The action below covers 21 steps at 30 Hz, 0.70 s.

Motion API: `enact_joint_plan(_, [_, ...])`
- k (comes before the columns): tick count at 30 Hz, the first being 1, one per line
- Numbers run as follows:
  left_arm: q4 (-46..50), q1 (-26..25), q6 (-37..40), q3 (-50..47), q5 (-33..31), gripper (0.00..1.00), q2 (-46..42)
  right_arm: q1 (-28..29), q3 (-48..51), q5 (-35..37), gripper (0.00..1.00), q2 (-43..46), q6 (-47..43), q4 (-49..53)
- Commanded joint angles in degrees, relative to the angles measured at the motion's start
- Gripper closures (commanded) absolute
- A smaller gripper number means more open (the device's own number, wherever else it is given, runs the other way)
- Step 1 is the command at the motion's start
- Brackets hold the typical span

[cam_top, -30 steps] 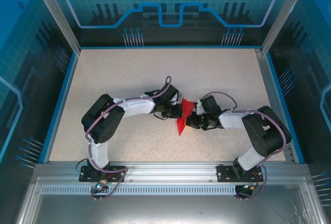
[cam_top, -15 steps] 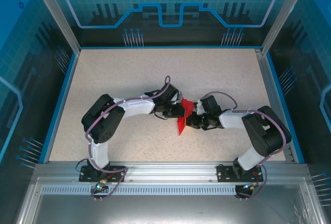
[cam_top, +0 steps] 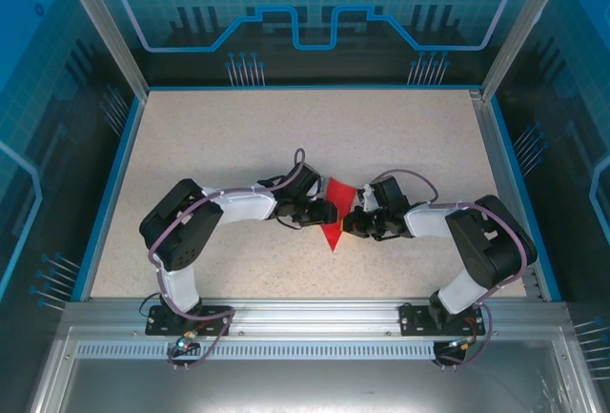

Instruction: Fold a paper plane with a square sheet of paper (pick it up from the middle)

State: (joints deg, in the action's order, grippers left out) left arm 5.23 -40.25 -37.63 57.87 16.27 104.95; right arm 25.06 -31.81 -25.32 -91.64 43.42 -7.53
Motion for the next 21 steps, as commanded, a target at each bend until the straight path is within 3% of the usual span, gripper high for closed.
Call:
enact_joint_plan(1, [-0.3,0.1,-0.8,-1.6,-1.0,0.51,-2.8,-1.6,1.7,3.4,1.0,-1.7,-1.0,3.4])
enact_joint_plan(12, [-1.1,0.0,-1.1,-3.9,-2.3,0.48,-2.9,-1.6,1.9,3.0,1.0,-1.6,-0.7,3.1])
enact_joint_plan(21, [-7.8,-0.2,-4.1,-5.3,0.5,0.5,-2.0,-1.8,2.5,2.9,1.0,-0.9,-0.7,3.6])
